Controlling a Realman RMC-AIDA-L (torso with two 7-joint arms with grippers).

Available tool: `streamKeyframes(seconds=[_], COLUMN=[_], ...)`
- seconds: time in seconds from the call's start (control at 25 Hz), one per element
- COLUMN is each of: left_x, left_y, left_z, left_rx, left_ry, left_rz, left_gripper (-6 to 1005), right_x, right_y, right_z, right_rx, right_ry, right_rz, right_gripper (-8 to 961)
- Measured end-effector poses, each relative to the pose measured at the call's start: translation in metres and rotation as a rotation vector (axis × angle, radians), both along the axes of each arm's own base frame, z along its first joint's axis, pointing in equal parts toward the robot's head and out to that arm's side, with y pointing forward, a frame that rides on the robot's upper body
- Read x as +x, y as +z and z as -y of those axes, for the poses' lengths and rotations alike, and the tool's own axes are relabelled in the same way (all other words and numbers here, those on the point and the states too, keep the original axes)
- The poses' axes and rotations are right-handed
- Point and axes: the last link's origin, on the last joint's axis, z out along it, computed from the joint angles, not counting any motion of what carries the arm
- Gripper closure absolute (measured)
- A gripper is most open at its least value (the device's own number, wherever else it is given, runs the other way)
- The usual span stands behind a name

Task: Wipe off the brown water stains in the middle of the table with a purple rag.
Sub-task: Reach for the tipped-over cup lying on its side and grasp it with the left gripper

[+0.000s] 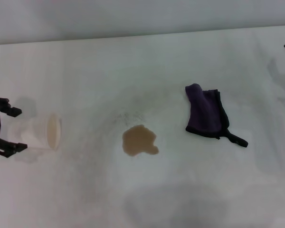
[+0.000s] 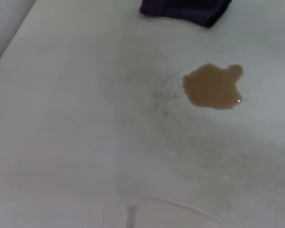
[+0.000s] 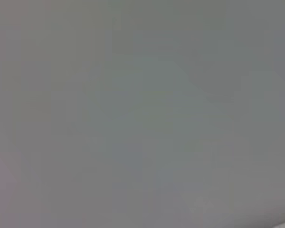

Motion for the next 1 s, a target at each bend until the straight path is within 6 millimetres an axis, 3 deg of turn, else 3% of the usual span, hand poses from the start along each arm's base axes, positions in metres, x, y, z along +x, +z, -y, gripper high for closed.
streamKeyframes(seconds=[0.64,1.0], left_x=[-0.002,-0.014], left_y=[-0.030,-0.043], left_z=[-0.008,-0.007], left_rx=[0.039,0.033], left_ry=[-0.097,-0.064], left_rz=[-0.087,-0.078], left_gripper=[126,127], right_x=[0.004,0.004], right_y=[-0.006,-0.005], right_z=[0.006,0.006], right_rx=[-0.016,-0.016], right_ry=[-0.020,-0.021], right_rz=[-0.016,-0.016], right_gripper=[102,104])
